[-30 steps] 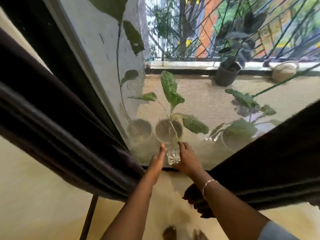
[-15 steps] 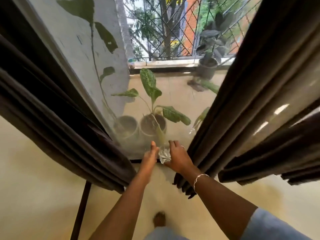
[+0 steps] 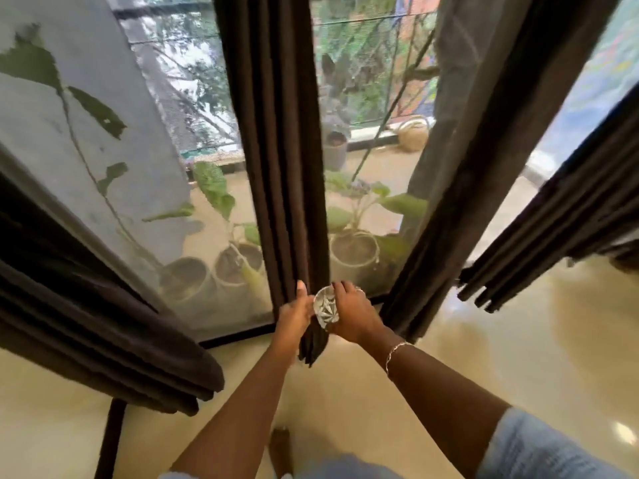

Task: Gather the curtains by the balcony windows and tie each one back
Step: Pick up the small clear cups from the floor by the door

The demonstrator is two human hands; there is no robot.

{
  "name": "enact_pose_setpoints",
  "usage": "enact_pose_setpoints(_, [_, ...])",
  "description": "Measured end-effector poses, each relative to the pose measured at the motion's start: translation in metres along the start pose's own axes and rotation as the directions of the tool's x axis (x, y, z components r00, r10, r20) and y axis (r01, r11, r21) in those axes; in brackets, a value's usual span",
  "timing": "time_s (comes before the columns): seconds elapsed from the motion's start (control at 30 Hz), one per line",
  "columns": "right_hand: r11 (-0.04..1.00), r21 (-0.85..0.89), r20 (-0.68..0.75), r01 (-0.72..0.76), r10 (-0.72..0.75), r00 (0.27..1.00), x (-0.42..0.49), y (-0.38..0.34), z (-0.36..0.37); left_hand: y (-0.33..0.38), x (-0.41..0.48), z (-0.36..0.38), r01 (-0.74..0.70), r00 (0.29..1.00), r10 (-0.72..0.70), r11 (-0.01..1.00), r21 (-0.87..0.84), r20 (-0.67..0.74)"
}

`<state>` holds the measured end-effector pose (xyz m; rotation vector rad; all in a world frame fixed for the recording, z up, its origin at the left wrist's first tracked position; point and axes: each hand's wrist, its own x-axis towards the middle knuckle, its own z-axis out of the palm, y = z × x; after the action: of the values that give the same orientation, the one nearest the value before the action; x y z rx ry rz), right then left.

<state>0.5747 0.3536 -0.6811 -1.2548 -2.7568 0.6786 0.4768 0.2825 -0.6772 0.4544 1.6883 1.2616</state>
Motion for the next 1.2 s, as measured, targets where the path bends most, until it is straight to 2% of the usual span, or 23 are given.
enact_pose_setpoints(0.2, [0.986,0.057,-0.085,-0.154,0.159,0.984,-0.039,0.066,-0.043,0.024,-0.014,0.082,-0.019,0.988,0.009,0.998,0.065,0.151])
enact_pose_setpoints(0.43, [0.948,0.096,-0.208,-0.304,0.317,0.925,-0.065,0.143,-0.081,0.038,0.000,0.174,-0.017,0.938,-0.021,0.994,0.106,0.347])
enact_pose_setpoints(0.9, [0.801,0.175,-0.291,-0.572,0.597,0.748,-0.068,0.315,-0.167,0.070,0.072,0.382,-0.107,0.770,-0.061,0.969,0.223,0.635])
enact_pose_setpoints(1.03, [0.760,0.223,-0.328,-0.611,0.649,0.687,-0.067,0.350,-0.186,0.080,0.085,0.428,-0.173,0.695,-0.054,0.956,0.239,0.717])
enact_pose_setpoints(1.1, [0.762,0.224,-0.341,-0.608,0.646,0.684,-0.067,0.358,-0.191,0.084,0.089,0.437,-0.192,0.695,-0.053,0.947,0.256,0.717])
enact_pose_setpoints(1.13, [0.744,0.246,-0.356,-0.621,0.666,0.656,-0.070,0.378,-0.198,0.085,0.092,0.460,-0.216,0.668,-0.051,0.942,0.259,0.742])
enact_pose_setpoints(1.2, [0.730,0.259,-0.359,-0.633,0.681,0.638,-0.073,0.390,-0.205,0.084,0.096,0.479,-0.204,0.663,-0.069,0.941,0.268,0.745])
